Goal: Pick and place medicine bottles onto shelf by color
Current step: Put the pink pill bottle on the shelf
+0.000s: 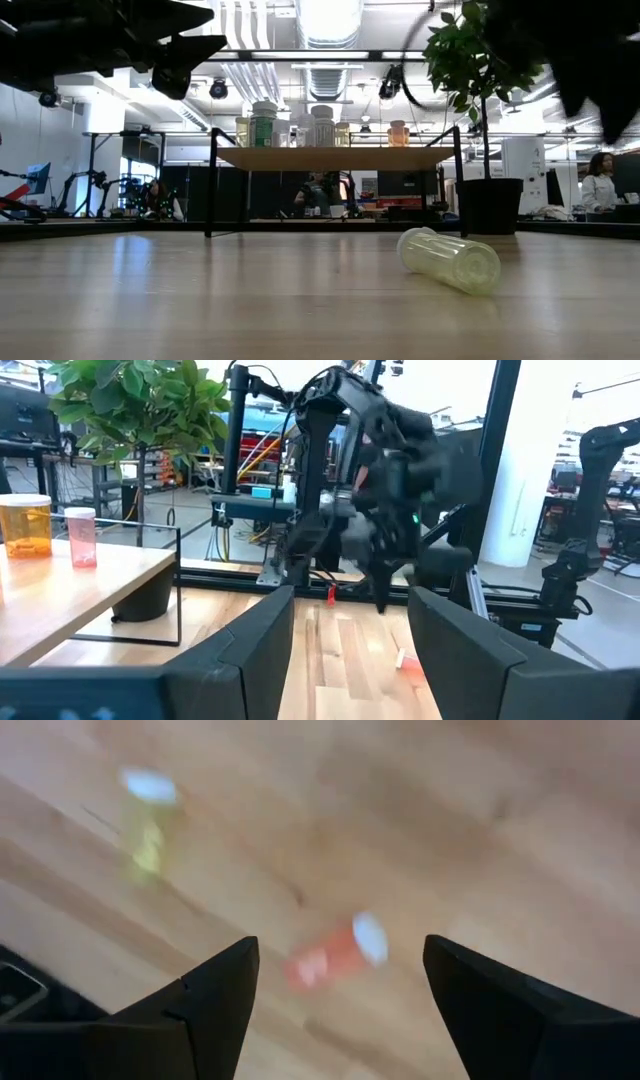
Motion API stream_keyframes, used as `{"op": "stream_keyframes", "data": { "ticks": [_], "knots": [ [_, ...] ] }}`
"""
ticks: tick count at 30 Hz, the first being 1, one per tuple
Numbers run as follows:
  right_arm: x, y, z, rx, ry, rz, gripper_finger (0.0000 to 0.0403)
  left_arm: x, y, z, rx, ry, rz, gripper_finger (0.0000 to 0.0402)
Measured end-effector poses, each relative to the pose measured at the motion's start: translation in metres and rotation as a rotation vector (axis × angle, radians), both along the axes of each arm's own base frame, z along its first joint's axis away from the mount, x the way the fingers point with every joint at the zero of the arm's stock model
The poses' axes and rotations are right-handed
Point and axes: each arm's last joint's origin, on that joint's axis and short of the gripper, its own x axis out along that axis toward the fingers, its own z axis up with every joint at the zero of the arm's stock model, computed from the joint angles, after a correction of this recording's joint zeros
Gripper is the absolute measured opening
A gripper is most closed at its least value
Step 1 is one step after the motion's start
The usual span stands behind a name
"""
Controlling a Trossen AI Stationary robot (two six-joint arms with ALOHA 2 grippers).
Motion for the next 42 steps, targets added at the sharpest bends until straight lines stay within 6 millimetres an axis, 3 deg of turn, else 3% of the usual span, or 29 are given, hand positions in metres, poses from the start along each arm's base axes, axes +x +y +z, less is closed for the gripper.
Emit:
{"op": "stream_keyframes", "data": {
  "ticks": [9,15,20,23,28,42],
  "knots": [
    [0.0,0.018,-0.037,0.168,-0.047,-0.082,0.0256,0.0,-0.001,0.0,-0.017,-0.001,-0.025,0.0183],
    [-0.029,0.007,-0.047,0.173,-0.001,-0.185,0.0249,0.0,-0.001,0.0,-0.018,-0.001,-0.03,0.0183],
    [-0.042,0.0,-0.061,0.261,-0.079,-0.278,0.0249,0.0,-0.001,0.0,-0.018,-0.001,-0.032,0.0183],
    [-0.043,-0.001,-0.07,0.323,-0.143,-0.317,0.0247,0.0,-0.001,0.0,-0.018,-0.002,-0.032,0.0183],
    [-0.047,-0.003,-0.086,0.299,-0.085,-0.347,0.0246,0.0,-0.001,0.0,-0.017,-0.001,-0.032,0.0183],
    [-0.043,0.001,-0.101,0.263,-0.036,-0.313,0.0235,0.0,-0.001,0.0,-0.017,-0.001,-0.032,0.0183]
  ]
}}
